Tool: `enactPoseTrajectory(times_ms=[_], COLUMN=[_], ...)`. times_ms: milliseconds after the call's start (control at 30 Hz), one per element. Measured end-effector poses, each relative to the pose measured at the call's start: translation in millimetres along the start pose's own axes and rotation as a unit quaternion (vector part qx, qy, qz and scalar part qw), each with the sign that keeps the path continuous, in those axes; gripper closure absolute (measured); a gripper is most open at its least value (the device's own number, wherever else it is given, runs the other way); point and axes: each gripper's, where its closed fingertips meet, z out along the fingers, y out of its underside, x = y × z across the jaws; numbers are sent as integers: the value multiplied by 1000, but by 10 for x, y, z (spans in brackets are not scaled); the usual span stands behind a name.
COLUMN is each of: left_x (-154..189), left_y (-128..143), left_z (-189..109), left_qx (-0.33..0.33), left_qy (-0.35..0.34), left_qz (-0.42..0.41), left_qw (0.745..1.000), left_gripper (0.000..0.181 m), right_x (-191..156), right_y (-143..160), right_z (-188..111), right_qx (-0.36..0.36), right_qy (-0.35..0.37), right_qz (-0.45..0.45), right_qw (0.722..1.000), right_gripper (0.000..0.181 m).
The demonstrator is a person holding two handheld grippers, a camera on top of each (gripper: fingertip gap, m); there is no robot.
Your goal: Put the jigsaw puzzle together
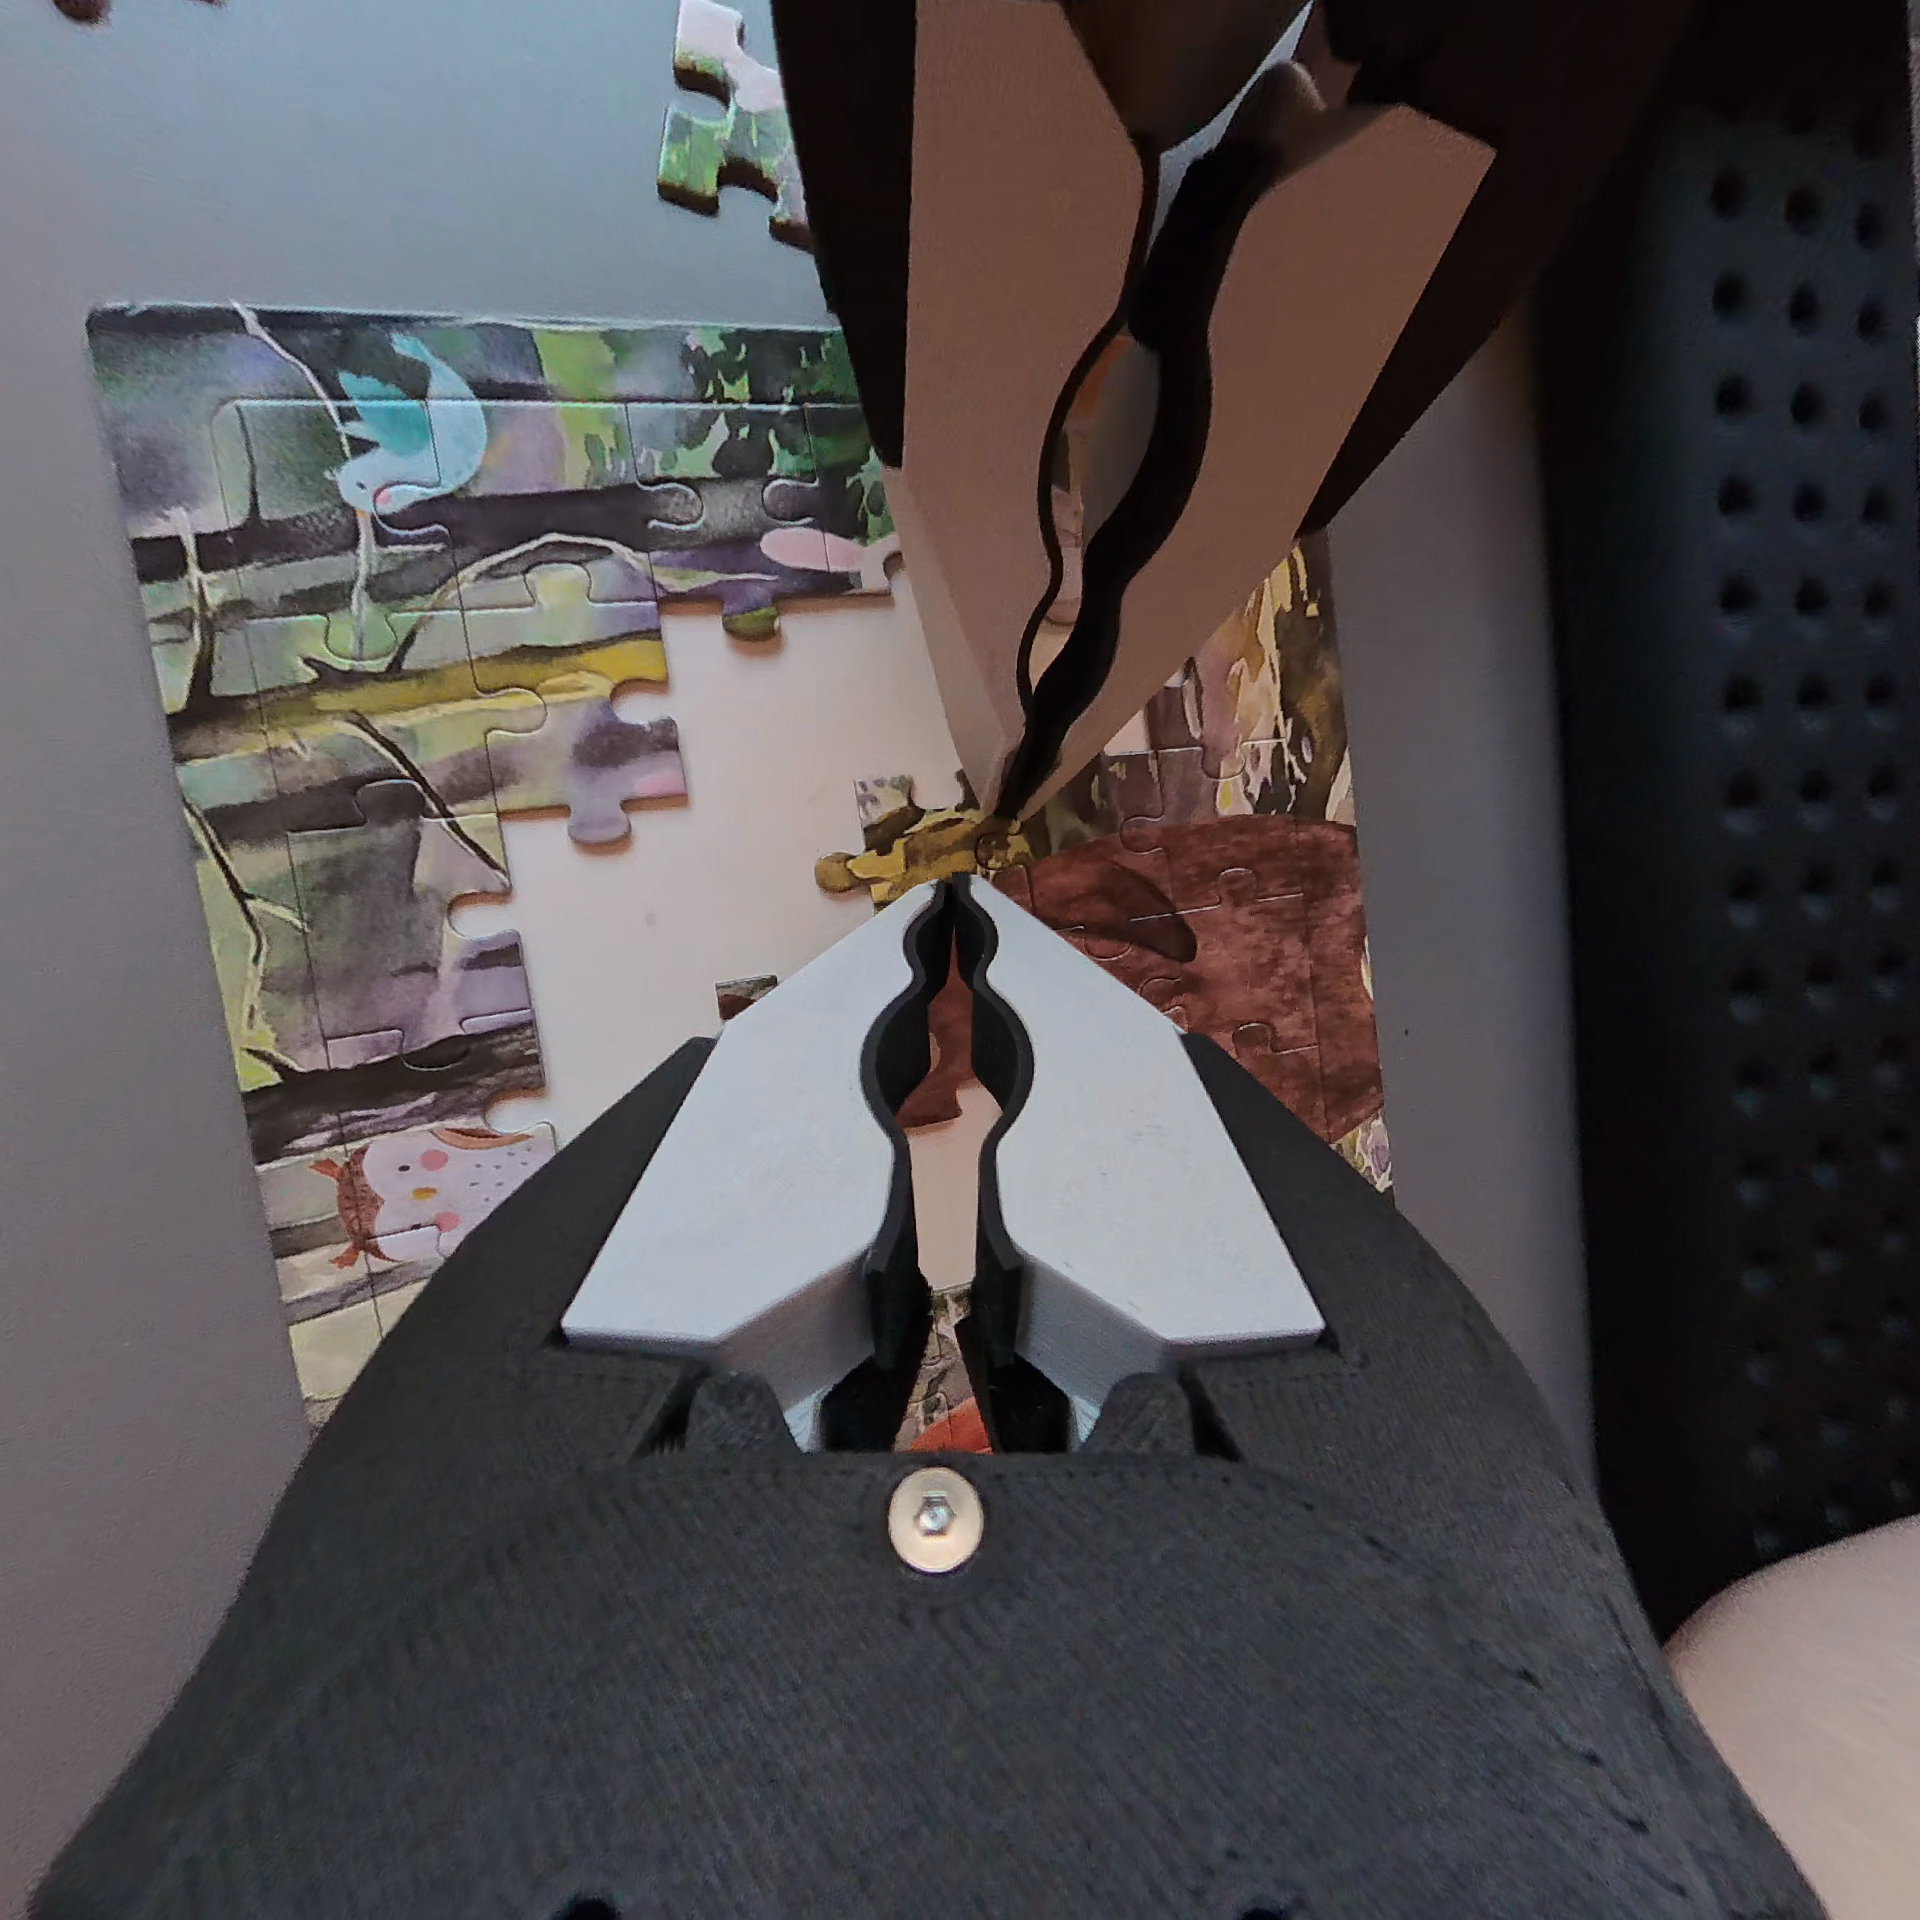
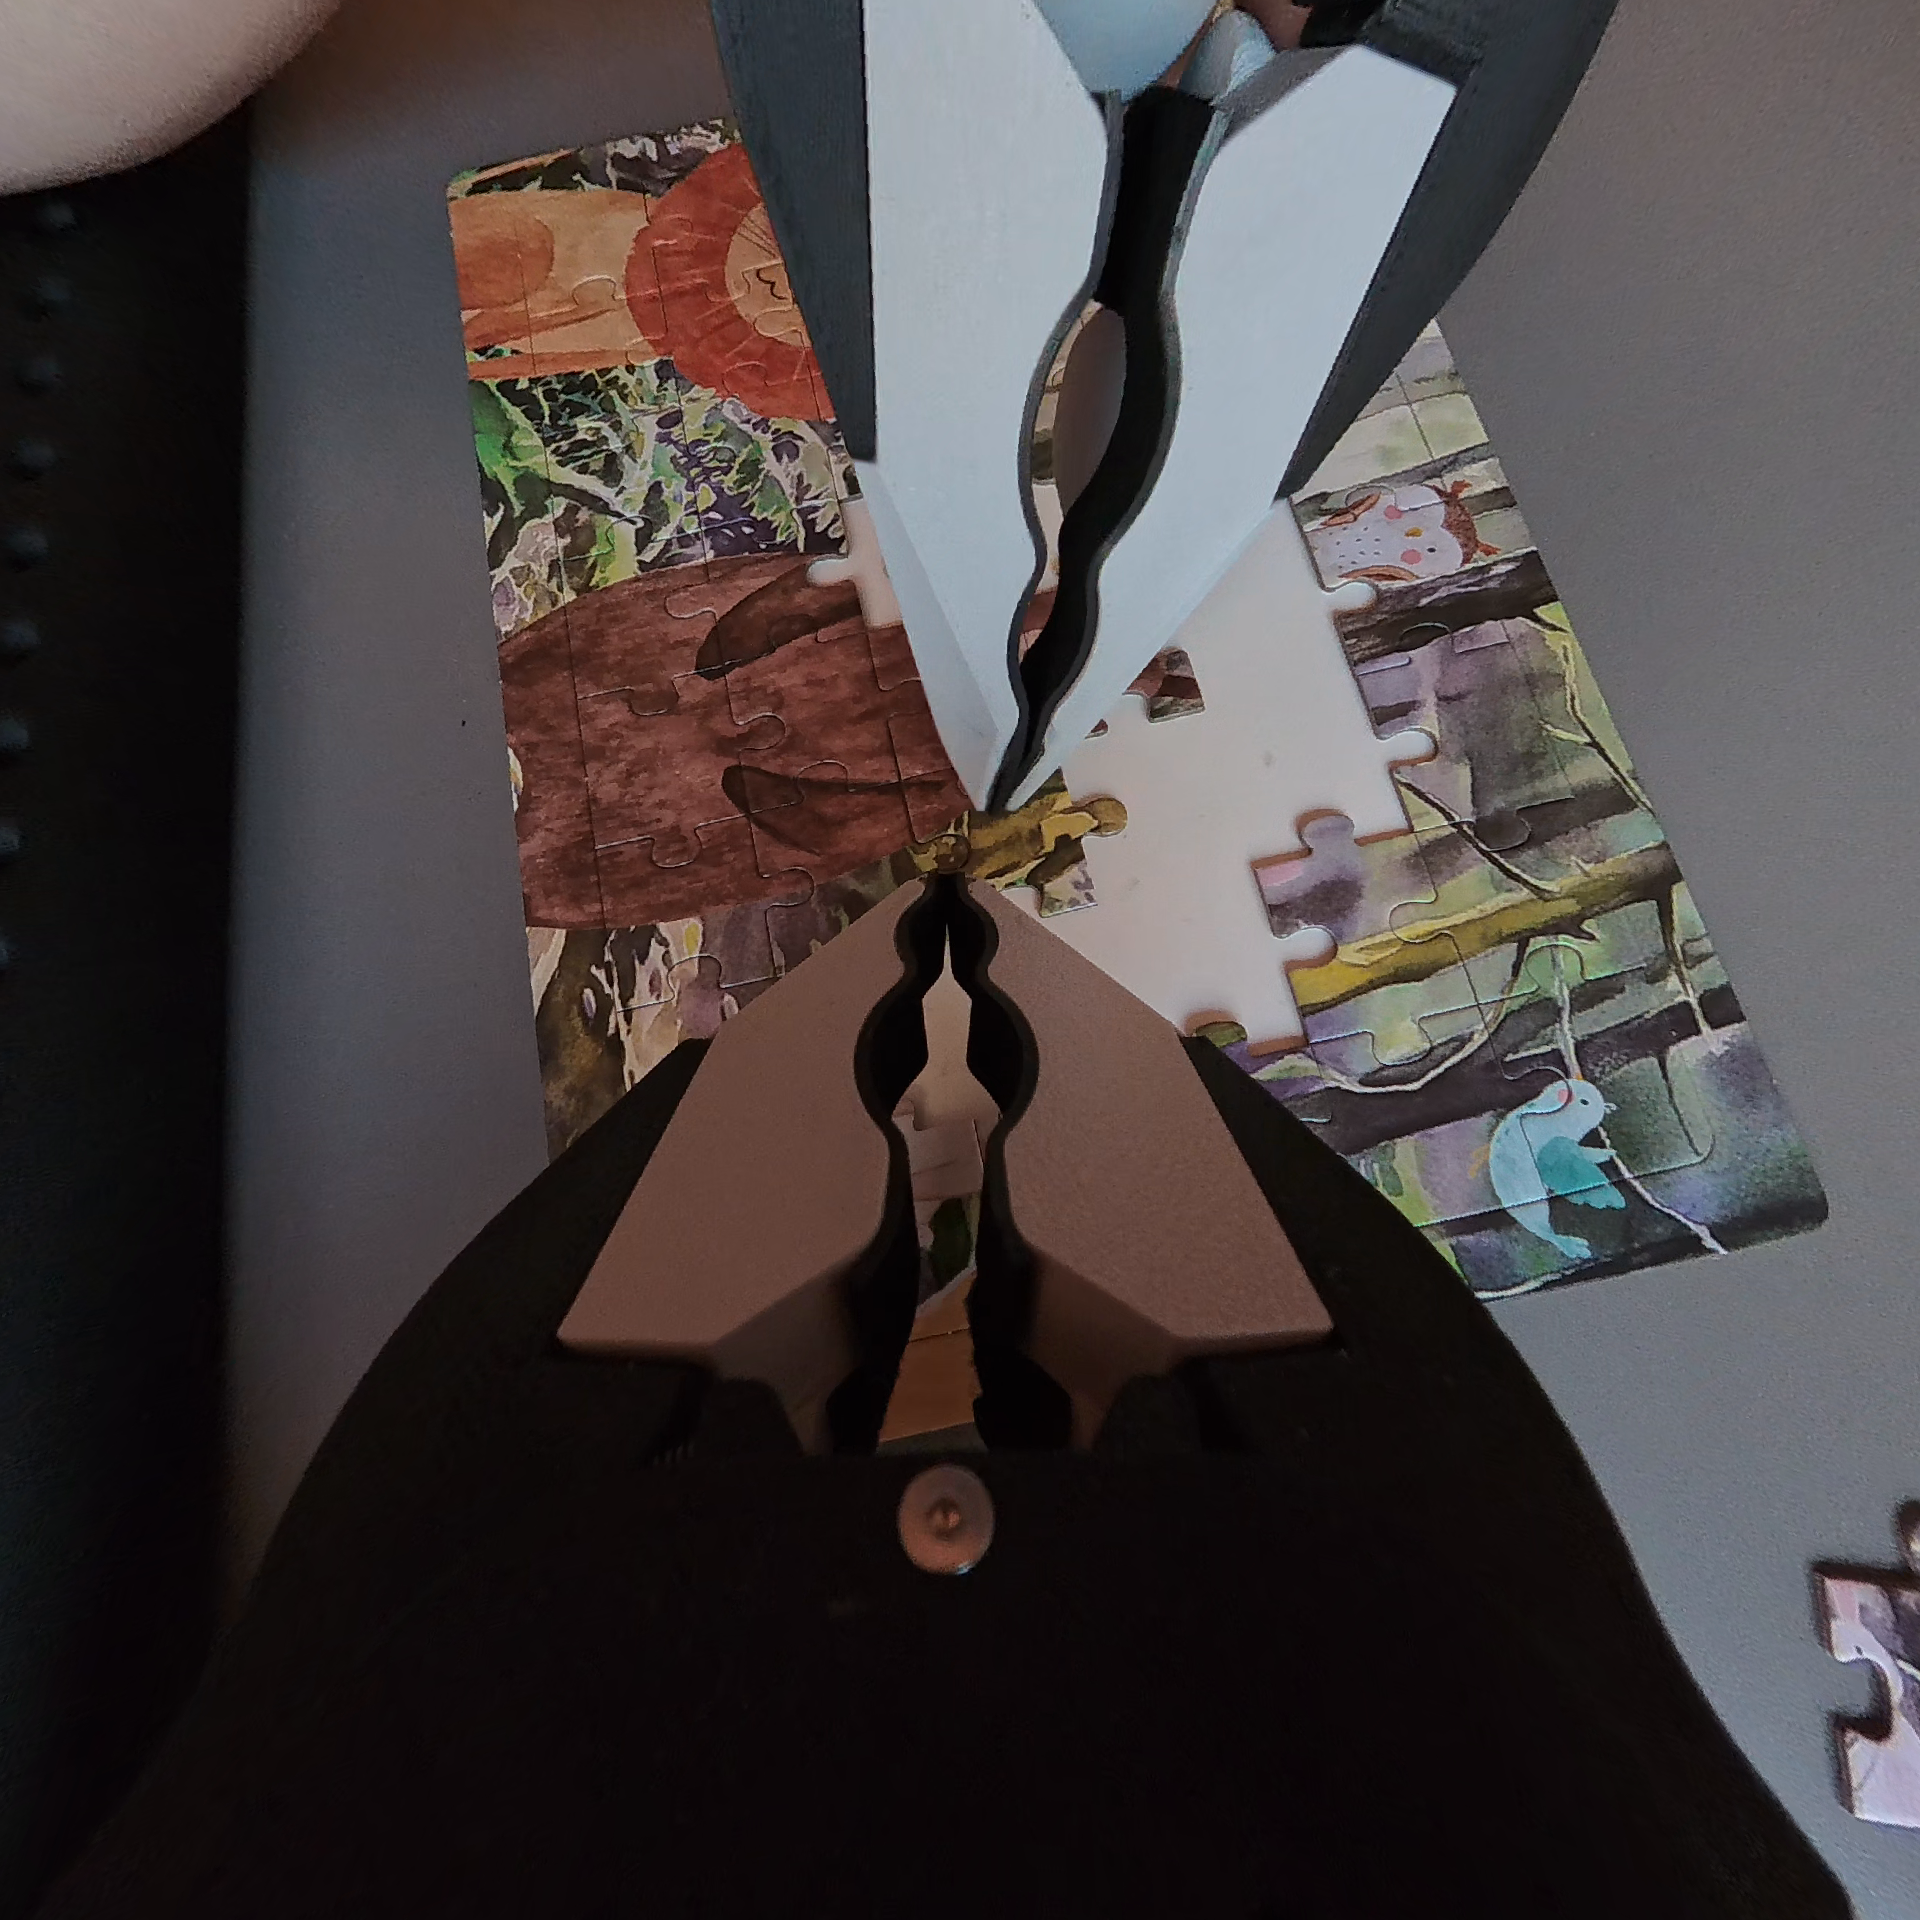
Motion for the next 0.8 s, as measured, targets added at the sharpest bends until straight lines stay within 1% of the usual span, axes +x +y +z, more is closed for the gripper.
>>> enactPoseTrajectory(times_ms=[200, 400, 467, 533, 567, 600, 667, 733, 800], left_x=[4, 3, -5, -41, -40, -42, -46, -37, -43], left_y=[24, 22, 19, -51, -135, -239, -436, -545, -563], left_z=[4, 3, -5, -87, -184, -318, -656, -997, -1271], left_qx=[6, -2, 1, 31, 63, 103, 185, 246, 274], left_qy=[19, 14, 14, 3, 5, 3, -12, -42, -87], left_qz=[-38, -31, -22, -15, -17, -20, -19, -6, 6], left_qw=[999, 999, 1000, 999, 998, 995, 983, 968, 958], left_gripper=[181, 181, 181, 181, 181, 181, 181, 181, 181], right_x=[0, 0, -15, -12, 40, 137, 393, 633, 825], right_y=[3, -3, -19, -130, -247, -367, -528, -562, -437], right_z=[0, -2, -11, -119, -254, -443, -960, -1604, -2223], right_qx=[-1, 6, 19, 53, 88, 124, 176, 213, 226], right_qy=[0, -5, -21, -35, -22, 6, 91, 189, 267], right_qz=[-3, 9, 13, 10, 4, -1, -2, 1, 29], right_qw=[1000, 1000, 1000, 998, 996, 992, 980, 959, 936], right_gripper=[181, 181, 181, 181, 181, 181, 181, 180, 171])
